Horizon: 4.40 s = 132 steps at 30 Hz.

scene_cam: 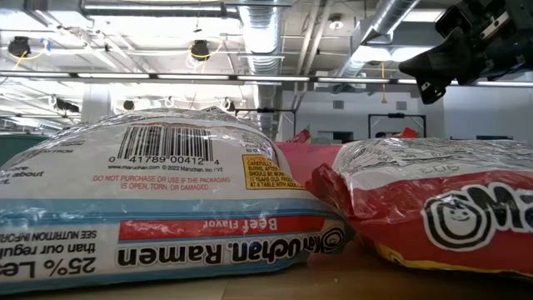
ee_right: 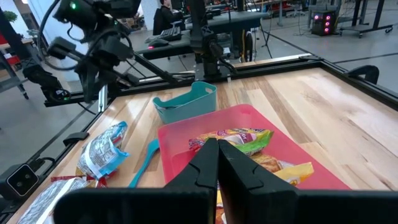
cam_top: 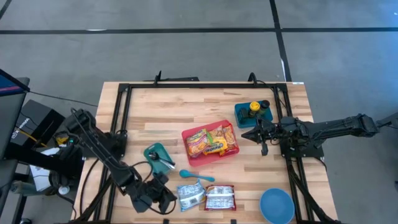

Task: Pick & Place Food Item
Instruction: Put the blue noodle pack into the red bin

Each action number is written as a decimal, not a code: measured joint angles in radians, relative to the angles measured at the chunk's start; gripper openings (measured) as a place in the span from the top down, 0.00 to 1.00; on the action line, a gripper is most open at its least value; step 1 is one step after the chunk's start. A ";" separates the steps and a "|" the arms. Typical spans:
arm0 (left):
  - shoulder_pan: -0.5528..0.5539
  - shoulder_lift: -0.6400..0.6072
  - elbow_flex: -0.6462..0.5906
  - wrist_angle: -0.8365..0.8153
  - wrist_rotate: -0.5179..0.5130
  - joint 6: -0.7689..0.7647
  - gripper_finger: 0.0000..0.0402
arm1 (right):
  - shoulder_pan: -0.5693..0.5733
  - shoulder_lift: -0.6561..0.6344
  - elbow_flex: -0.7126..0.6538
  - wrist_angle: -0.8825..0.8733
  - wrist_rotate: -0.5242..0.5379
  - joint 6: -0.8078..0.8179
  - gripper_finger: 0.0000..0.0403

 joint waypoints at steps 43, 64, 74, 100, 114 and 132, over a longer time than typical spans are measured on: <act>0.045 0.108 0.000 -0.079 0.010 -0.135 0.95 | 0.000 0.000 0.000 0.000 0.000 0.000 1.00; 0.090 0.108 -0.001 -0.119 0.011 -0.160 0.64 | 0.000 0.000 0.000 0.000 0.000 0.000 1.00; 0.099 0.108 -0.001 -0.163 0.032 -0.161 0.66 | 0.000 0.000 0.000 0.000 0.000 0.000 1.00; 0.105 0.108 -0.089 -0.030 0.008 -0.186 0.66 | 0.000 0.000 0.000 0.000 0.000 0.000 1.00; 0.107 0.153 -0.089 0.021 -0.004 -0.183 0.66 | 0.000 0.000 0.000 0.000 0.000 0.000 1.00; 0.111 0.160 -0.090 0.042 -0.010 -0.176 0.76 | 0.000 0.000 0.000 0.000 0.000 0.000 1.00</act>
